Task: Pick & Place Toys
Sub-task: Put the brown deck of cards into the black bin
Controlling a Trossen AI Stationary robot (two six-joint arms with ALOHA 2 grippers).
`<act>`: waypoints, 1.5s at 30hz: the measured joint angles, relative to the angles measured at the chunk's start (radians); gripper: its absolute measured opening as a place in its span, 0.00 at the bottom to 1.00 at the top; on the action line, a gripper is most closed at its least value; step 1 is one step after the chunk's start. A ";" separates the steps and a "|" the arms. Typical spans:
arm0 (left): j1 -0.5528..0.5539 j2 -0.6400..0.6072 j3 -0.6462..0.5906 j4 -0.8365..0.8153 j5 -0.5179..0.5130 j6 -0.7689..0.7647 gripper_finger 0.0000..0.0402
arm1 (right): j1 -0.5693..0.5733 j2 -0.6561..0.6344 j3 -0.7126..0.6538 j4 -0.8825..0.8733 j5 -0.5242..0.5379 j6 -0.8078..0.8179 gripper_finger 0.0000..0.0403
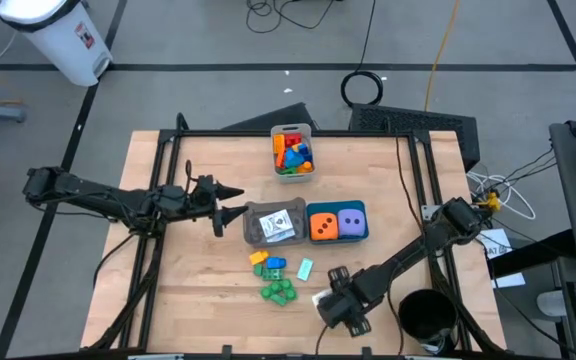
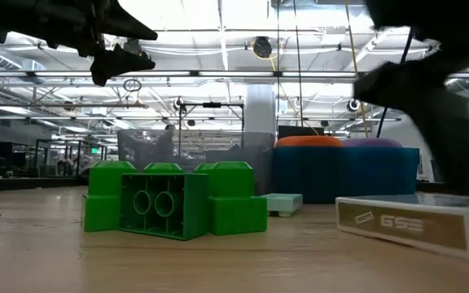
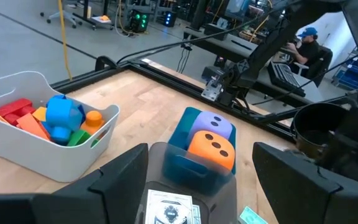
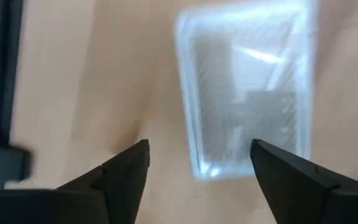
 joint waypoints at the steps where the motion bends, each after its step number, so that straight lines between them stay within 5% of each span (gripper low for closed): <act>1: 0.000 0.000 0.000 0.000 0.000 0.000 0.74 | -0.003 -0.016 -0.001 0.000 0.014 0.000 0.67; 20: 0.000 0.000 0.000 0.000 0.000 0.005 0.74 | -0.015 -0.081 0.003 0.310 0.068 -0.096 0.63; 31: 0.000 0.000 0.000 -0.009 0.000 0.002 0.74 | 0.004 -0.074 -0.001 0.232 0.323 -0.188 0.84; 45: 0.000 0.000 0.000 -0.023 0.000 -0.010 0.74 | -0.012 -0.073 -0.265 0.327 0.208 -0.128 0.90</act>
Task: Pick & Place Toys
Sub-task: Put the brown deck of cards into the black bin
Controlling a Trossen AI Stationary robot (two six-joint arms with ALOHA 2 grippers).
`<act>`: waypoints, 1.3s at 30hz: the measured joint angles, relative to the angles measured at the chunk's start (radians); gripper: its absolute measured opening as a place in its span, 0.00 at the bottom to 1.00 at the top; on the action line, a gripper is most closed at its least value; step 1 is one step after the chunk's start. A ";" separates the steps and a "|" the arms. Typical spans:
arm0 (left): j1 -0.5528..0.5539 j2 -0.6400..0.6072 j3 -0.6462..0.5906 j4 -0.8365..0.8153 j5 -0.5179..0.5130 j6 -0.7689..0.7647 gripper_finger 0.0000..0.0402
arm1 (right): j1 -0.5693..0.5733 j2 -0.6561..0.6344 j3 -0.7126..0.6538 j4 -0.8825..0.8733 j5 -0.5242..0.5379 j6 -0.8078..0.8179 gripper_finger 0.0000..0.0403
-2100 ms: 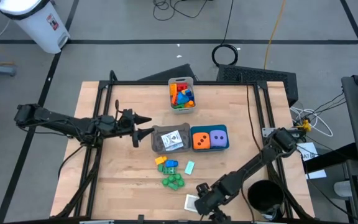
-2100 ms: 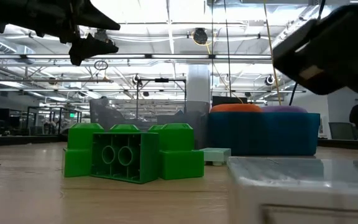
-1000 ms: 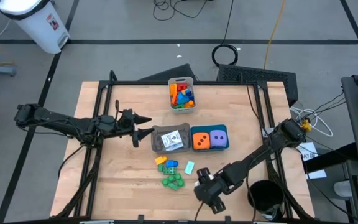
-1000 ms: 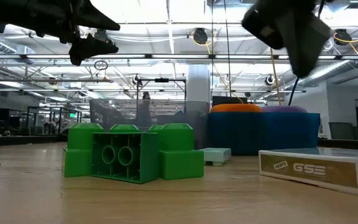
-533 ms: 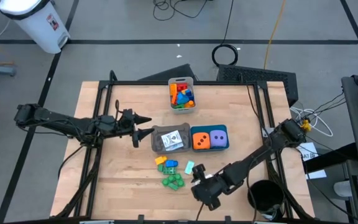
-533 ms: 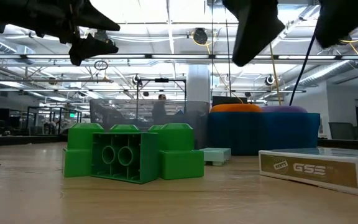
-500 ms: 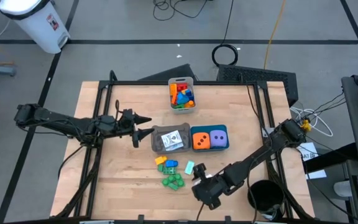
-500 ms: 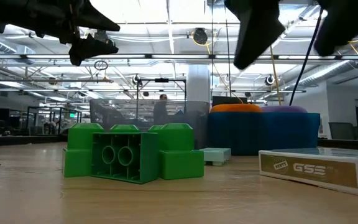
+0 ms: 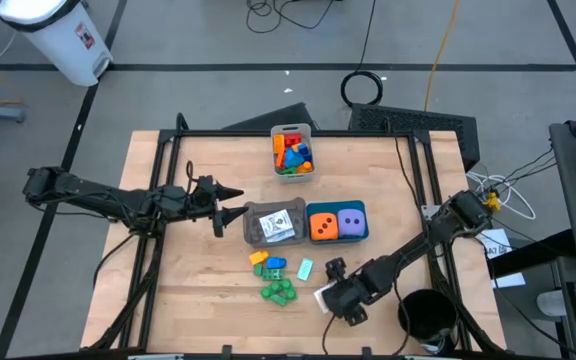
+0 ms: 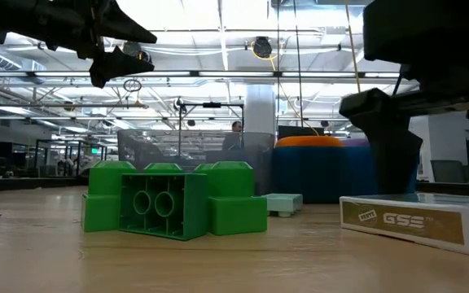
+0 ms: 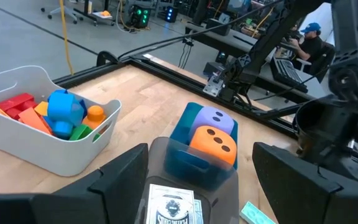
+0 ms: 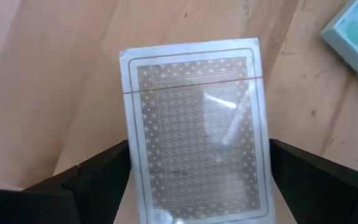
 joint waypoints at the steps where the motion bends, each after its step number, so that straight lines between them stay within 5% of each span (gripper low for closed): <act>1: 0.000 0.000 0.000 0.000 0.000 0.000 0.74 | -0.004 -0.002 -0.017 0.024 -0.002 0.001 0.90; 11: 0.000 0.000 0.000 0.000 0.000 0.000 0.74 | -0.016 -0.003 -0.084 0.076 -0.042 -0.006 0.75; 19: 0.000 0.000 0.000 0.001 0.000 -0.028 0.74 | -0.016 -0.091 -0.091 0.066 0.013 -0.008 0.75; 25: 0.000 0.044 0.000 0.037 0.010 -0.108 0.74 | 0.012 -0.257 -0.089 0.131 0.261 -0.086 0.75; 33: -0.016 0.208 0.004 0.329 0.099 -0.104 0.74 | 0.042 -0.309 -0.090 0.162 0.826 -0.370 0.75; 39: -0.046 0.380 0.094 0.410 0.123 -0.032 0.74 | 0.003 -0.297 -0.088 0.203 0.981 -0.437 0.75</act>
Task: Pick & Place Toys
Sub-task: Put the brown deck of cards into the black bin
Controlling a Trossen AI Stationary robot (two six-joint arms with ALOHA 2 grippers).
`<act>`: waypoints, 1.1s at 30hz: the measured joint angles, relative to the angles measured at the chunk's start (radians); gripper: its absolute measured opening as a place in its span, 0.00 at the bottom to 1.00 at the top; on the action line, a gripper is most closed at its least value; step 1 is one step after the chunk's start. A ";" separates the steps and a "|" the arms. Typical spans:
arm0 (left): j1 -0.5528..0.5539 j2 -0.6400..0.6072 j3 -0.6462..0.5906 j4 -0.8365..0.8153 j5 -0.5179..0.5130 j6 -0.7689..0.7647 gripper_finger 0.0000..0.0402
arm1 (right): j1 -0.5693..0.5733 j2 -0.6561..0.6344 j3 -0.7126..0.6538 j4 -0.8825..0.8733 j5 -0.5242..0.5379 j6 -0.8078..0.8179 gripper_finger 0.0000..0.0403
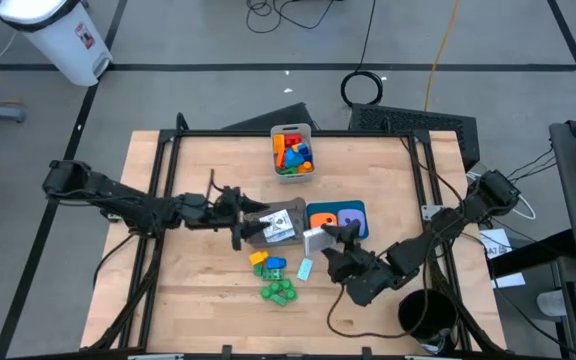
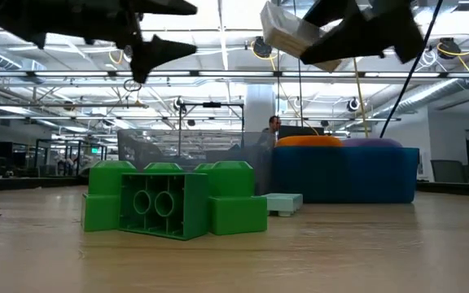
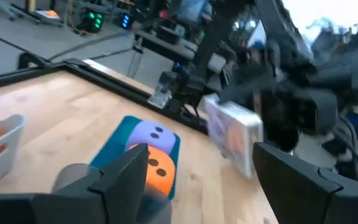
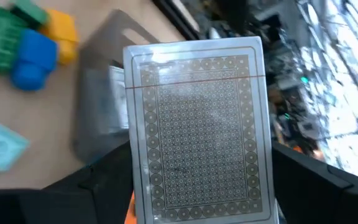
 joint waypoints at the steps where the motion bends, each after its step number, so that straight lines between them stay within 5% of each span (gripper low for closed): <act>1: -0.004 0.027 0.021 -0.003 0.008 0.018 0.74 | -0.008 0.000 0.000 0.001 0.017 0.000 0.75; 15: -0.039 0.377 0.381 -0.037 0.030 0.096 0.74 | -0.056 -0.002 -0.001 0.011 0.076 -0.059 0.75; 25: -0.035 0.441 0.447 -0.084 -0.020 0.104 0.73 | -0.055 -0.002 -0.001 0.048 0.072 -0.078 0.75; 29: -0.031 0.440 0.447 -0.096 -0.020 0.088 0.63 | -0.055 -0.002 -0.001 0.049 0.072 -0.078 0.75; 33: -0.030 0.440 0.447 -0.096 -0.009 0.087 0.42 | -0.055 -0.002 -0.001 0.057 0.071 -0.077 0.75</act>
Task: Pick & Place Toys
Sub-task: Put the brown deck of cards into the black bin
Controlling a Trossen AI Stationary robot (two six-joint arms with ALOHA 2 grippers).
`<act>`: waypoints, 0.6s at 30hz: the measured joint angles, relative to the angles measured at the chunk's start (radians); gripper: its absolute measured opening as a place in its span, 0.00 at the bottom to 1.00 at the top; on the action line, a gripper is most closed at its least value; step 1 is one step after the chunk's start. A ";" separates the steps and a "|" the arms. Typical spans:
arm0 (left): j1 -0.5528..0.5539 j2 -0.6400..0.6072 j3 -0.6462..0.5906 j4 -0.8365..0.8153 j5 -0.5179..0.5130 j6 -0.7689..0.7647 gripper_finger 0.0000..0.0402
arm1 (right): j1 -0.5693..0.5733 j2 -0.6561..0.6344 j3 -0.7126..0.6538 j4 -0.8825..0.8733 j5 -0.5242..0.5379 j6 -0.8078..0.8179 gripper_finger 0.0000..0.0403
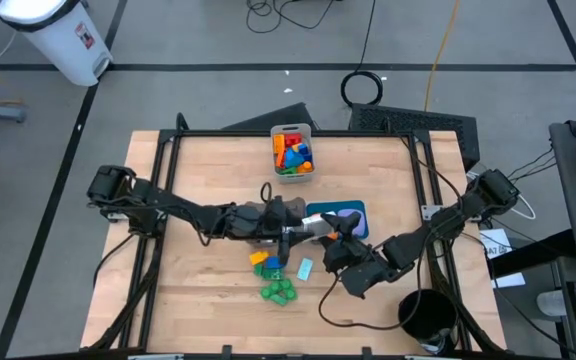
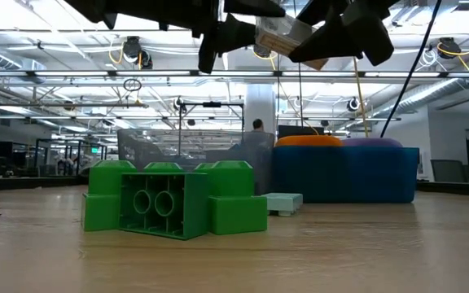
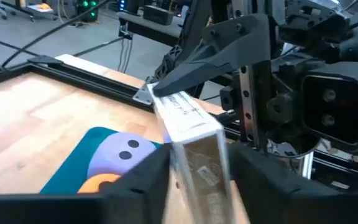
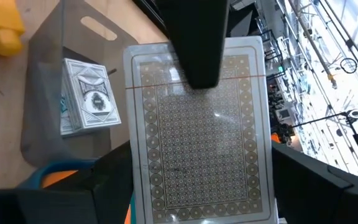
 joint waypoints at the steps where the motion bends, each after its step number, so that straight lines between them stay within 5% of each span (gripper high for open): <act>1: 0.000 0.000 0.000 -0.002 0.003 -0.001 0.35 | 0.000 0.000 0.000 0.000 -0.001 0.000 0.75; 4: 0.002 0.000 0.000 -0.005 0.000 -0.016 0.18 | 0.001 0.000 0.000 0.000 -0.001 0.000 0.80; 13: 0.020 -0.081 -0.011 -0.094 0.045 -0.005 0.17 | 0.054 -0.014 0.002 0.043 -0.051 0.301 0.89; 18: 0.026 -0.182 -0.126 -0.040 -0.065 -0.033 0.17 | 0.146 -0.024 0.001 0.032 -0.026 0.320 0.85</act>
